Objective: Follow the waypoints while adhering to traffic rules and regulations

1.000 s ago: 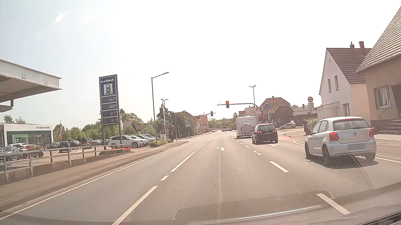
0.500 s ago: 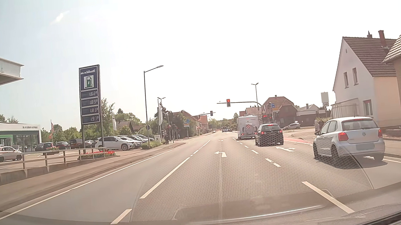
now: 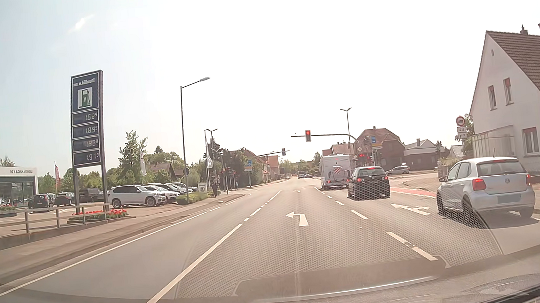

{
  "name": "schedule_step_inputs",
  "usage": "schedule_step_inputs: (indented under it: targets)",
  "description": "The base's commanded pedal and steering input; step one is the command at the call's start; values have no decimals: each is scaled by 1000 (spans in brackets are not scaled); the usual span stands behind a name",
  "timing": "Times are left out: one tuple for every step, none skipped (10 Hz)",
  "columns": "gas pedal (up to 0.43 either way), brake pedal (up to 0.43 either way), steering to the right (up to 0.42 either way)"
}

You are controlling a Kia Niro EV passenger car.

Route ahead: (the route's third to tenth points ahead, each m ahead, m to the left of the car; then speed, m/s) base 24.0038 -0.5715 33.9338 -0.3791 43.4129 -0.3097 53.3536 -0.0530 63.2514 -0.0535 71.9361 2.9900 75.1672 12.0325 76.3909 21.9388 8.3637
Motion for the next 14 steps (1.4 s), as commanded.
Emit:
schedule_step_inputs:
  targets:
    - [0, 0, 3]
    - [0, 0, 3]
    - [0, 0, 3]
    - [0, 0, 3]
    - [0, 0, 3]
    - [0, 0, 3]
    - [0, 0, 3]
    - [0, 0, 3]
    - [0, 0, 2]
    - [0, 0, 0]
    - [0, 0, 0]
    - [0, 0, 0]
    - [0, 0, -1]
    - [0, 0, -2]
